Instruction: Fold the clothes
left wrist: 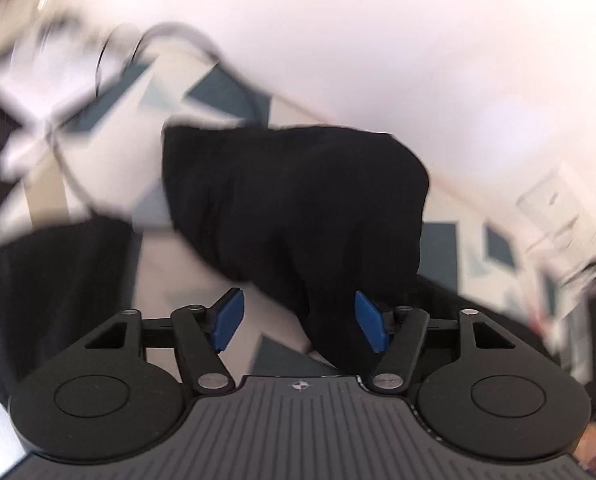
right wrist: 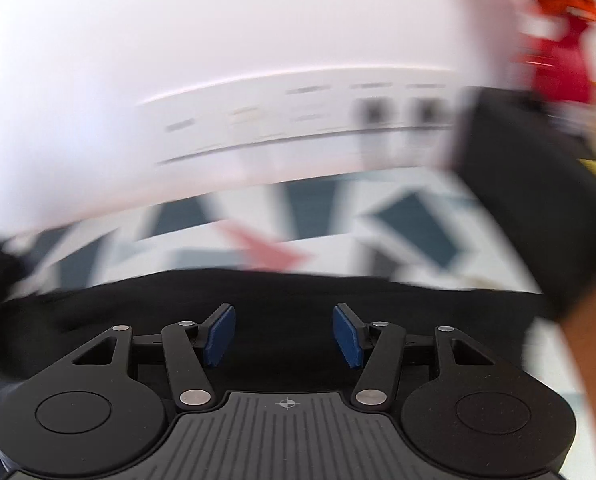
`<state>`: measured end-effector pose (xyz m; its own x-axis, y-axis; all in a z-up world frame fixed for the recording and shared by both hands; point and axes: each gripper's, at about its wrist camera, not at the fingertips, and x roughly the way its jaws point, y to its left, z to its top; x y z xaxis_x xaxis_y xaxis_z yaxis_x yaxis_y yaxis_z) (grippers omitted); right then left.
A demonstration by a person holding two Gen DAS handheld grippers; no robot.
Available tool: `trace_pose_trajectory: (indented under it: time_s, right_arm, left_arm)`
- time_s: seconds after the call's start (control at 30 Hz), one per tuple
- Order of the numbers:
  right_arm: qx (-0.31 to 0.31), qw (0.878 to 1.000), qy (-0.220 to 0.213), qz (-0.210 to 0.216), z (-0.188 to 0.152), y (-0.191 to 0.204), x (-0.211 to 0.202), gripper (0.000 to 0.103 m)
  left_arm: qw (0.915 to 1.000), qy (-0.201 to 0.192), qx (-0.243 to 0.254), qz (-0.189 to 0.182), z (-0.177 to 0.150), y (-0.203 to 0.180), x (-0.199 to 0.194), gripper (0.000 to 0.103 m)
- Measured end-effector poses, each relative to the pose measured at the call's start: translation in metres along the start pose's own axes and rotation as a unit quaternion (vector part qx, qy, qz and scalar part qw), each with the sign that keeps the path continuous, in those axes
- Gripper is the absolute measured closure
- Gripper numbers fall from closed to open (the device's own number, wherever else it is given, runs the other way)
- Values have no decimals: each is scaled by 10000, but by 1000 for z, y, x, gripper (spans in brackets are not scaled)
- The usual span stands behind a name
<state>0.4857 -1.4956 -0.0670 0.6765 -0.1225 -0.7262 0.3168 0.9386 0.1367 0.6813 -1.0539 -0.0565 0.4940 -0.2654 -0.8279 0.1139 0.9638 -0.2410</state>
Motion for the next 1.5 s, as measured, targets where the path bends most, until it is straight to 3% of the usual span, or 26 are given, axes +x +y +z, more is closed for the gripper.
trace_pose_trajectory:
  time_s: [0.07, 0.17, 0.3, 0.33, 0.37, 0.4, 0.43, 0.47, 0.5, 0.57, 0.67, 0.73, 0.77, 0.8, 0.9, 0.93, 1.0, 1.07, 1.13, 1.2, 1.27, 1.33, 1.37, 1.4, 1.43, 1.5]
  right_arm:
    - [-506, 9979, 98, 381, -2, 44, 17, 37]
    - [-1163, 9894, 10, 873, -9, 106, 37, 28]
    - [-1493, 9835, 193, 1007, -13, 156, 62, 26]
    - [-1548, 9820, 215, 1063, -15, 160, 65, 28]
    - [-1604, 9804, 237, 1119, -17, 164, 68, 37]
    - [-1660, 9788, 258, 1175, -19, 169, 71, 62]
    - [-1555, 9791, 245, 1291, -18, 165, 69, 75]
    - [-1371, 9798, 216, 1437, -17, 158, 65, 92]
    - [-1187, 9801, 186, 1581, -16, 151, 61, 92]
    - [-927, 9773, 106, 1902, -14, 136, 51, 93]
    - [-855, 9650, -72, 2478, -14, 114, 31, 94]
    - [-915, 9530, -95, 2888, -16, 102, 19, 94]
    - [-1080, 9456, 21, 3069, -20, 101, 14, 94]
    - [-1299, 9408, 165, 3125, -25, 104, 11, 94]
    - [-1934, 9289, 603, 3100, -43, 116, 9, 94]
    - [-2052, 9271, 739, 3048, -49, 119, 10, 93]
    - [-2234, 9235, 956, 2969, -58, 125, 12, 93]
    - [-2295, 9216, 1038, 2953, -62, 127, 11, 93]
    - [-2268, 9218, 1083, 2952, -63, 127, 9, 93]
    - [-2242, 9230, 1091, 2929, -67, 127, 8, 93]
    - [-2225, 9250, 1087, 2882, -70, 127, 7, 93]
    - [-2156, 9282, 1094, 2827, -70, 126, 8, 89]
    - [-2109, 9315, 1089, 2756, -70, 125, 6, 84]
    - [-2062, 9352, 1080, 2668, -69, 123, 4, 77]
    - [-2030, 9387, 1066, 2573, -68, 122, 2, 74]
    - [-1957, 9456, 961, 2417, -63, 114, -8, 68]
  left_arm:
    - [9963, -215, 688, 459, 12, -31, -1, 31]
    - [9886, -358, 1291, 686, 30, -70, 11, 18]
    - [9727, -356, 1943, 1218, 43, -107, 46, 18]
    - [9678, -355, 2083, 1367, 44, -112, 55, 19]
    - [9659, -352, 2115, 1454, 45, -113, 62, 38]
    - [9670, -332, 1987, 1559, 48, -110, 66, 74]
    - [9745, -307, 1654, 1487, 52, -100, 64, 84]
    - [9809, -283, 1313, 1405, 57, -90, 61, 84]
    - [9899, -324, 846, 1088, 63, -74, 51, 85]
    - [9948, -562, 263, 806, 66, -48, 22, 85]
    - [9943, -709, -683, 398, 56, -2, -25, 85]
    - [9898, -390, -1345, 253, 32, 32, -38, 85]
    - [9862, -173, -1633, 224, 19, 48, -41, 82]
    - [9844, 101, -1701, 444, 5, 60, -36, 77]
    - [9732, 788, -1894, 1043, -32, 92, -26, 76]
    - [9713, 770, -1981, 1067, -37, 97, -30, 74]
    - [9675, 730, -2149, 1118, -48, 106, -39, 54]
    - [9695, 536, -2012, 1294, -43, 101, -48, 48]
    - [9748, 322, -1600, 1521, -33, 86, -53, 40]
    - [9807, 216, -1097, 1607, -24, 67, -53, 25]
    - [9883, 571, -463, 1337, -21, 47, -30, 18]
    - [9878, 871, -17, 1293, -26, 33, -7, 19]
    - [9857, 911, 35, 1418, -30, 29, 1, 25]
    - [9856, 873, -20, 1446, -33, 29, 6, 51]
    - [9865, 788, -150, 1427, -33, 30, 7, 67]
    - [9871, 622, -70, 1470, -28, 27, 8, 85]
